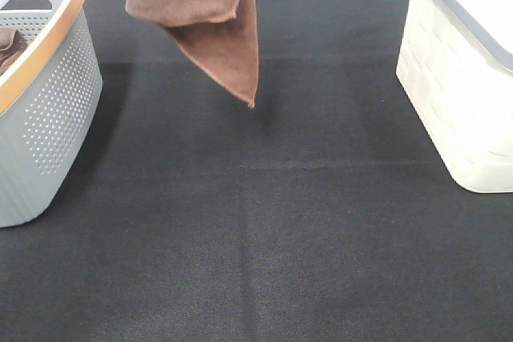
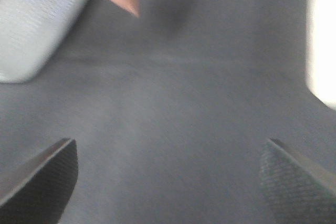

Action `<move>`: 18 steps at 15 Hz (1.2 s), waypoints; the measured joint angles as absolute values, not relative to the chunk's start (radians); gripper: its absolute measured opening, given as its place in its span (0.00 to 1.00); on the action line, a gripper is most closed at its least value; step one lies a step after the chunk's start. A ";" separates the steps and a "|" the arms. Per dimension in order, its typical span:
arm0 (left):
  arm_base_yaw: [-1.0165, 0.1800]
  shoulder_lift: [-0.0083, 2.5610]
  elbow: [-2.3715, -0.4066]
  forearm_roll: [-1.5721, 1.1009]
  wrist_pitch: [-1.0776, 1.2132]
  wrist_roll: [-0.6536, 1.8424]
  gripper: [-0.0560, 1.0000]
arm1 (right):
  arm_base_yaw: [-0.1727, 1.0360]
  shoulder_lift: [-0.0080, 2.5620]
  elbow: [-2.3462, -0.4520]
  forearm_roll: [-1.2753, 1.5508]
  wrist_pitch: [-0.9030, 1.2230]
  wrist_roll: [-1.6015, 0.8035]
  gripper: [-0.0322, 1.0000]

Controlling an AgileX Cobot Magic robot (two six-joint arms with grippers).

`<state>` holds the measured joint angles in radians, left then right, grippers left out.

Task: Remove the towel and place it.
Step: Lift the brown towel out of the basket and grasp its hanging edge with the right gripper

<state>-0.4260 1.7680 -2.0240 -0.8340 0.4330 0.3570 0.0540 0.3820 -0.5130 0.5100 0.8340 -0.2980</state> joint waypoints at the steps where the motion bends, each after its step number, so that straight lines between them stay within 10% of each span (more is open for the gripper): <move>1: -0.442 1.778 -2.024 -0.825 0.433 0.357 0.05 | 0.054 0.425 -0.513 0.592 0.789 -0.376 0.88; 10: -0.499 1.815 -2.024 -0.801 0.431 0.357 0.05 | 0.058 0.917 -0.525 1.429 0.729 -1.377 0.73; 18: -0.499 1.832 -2.024 -0.801 0.428 0.357 0.05 | 0.450 1.290 -0.708 1.568 0.440 -1.629 0.65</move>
<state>-0.4990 1.8320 -2.0240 -0.8010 0.4280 0.3570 0.4500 1.2900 -0.7080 1.5680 0.4400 -1.6290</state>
